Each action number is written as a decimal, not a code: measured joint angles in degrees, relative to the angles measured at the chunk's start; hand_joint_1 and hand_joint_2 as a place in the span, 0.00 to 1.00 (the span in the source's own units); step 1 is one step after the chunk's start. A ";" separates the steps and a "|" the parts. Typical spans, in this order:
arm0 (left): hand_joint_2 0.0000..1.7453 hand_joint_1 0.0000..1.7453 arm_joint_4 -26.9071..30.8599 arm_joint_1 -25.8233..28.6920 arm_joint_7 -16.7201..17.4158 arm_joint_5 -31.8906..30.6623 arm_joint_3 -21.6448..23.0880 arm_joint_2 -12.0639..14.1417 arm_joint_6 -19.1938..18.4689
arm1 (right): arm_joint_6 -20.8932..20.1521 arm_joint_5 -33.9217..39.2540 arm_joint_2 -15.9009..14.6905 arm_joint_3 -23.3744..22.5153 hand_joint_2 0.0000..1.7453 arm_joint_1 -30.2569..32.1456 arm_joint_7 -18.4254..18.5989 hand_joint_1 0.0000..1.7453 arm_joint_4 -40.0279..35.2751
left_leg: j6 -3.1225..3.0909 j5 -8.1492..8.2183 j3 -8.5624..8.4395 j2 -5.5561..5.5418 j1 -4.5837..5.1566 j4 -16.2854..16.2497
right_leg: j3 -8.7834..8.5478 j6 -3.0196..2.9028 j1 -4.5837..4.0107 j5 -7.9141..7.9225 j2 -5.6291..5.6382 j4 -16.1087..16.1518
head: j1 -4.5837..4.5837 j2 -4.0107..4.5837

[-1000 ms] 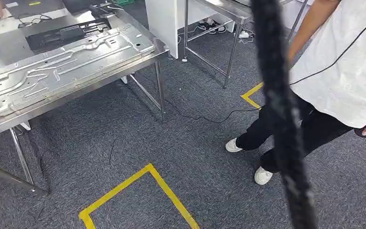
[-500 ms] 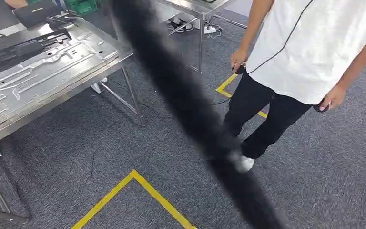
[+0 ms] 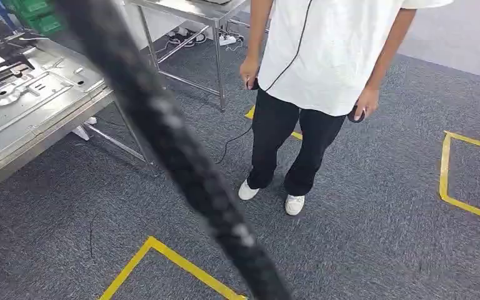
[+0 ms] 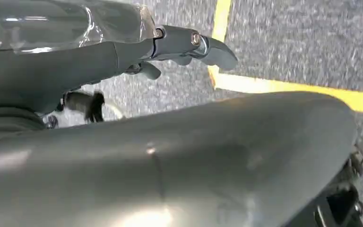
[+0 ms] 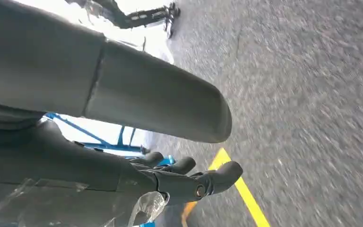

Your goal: Take the parts from the cabinet and place them on the table.

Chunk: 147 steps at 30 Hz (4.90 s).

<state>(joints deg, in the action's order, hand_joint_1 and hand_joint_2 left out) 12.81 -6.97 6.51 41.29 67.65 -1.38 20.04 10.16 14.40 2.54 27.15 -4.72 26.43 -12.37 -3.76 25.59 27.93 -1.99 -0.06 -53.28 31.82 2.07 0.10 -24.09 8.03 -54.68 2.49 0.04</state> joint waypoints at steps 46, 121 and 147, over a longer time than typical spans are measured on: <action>0.00 0.00 0.02 -0.78 -2.14 2.10 -0.20 1.29 1.86 | -1.49 2.58 0.72 4.55 0.00 -0.36 -0.50 0.00 0.02 | 2.10 1.13 -1.16 9.11 0.32 -0.31 | -2.27 -0.73 0.72 -0.71 -10.31 1.28 | -0.24 0.00; 0.00 0.00 0.00 0.08 -0.83 1.25 -0.37 0.44 1.36 | -0.74 5.25 -0.07 4.57 0.00 -0.44 -0.46 0.00 0.26 | 1.36 0.45 -0.18 -2.26 0.46 -0.39 | -0.06 0.23 1.02 0.74 -0.21 0.16 | -0.20 0.00; 0.00 0.00 0.00 0.24 -0.85 1.22 -0.33 0.26 1.60 | -0.37 5.47 -0.35 4.87 0.00 -0.33 -0.61 0.00 0.28 | 2.02 3.81 5.14 2.01 0.13 -11.43 | -1.16 -1.83 0.16 -0.73 -3.54 -0.44 | -0.11 0.00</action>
<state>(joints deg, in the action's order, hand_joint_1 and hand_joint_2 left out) 12.81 -6.73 5.66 42.51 67.32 -1.11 21.64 9.79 19.87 2.18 32.02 -5.05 25.81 -12.09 -1.74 29.40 33.07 0.02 0.07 -64.71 30.67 0.24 0.26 -24.82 4.49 -55.12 2.38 0.04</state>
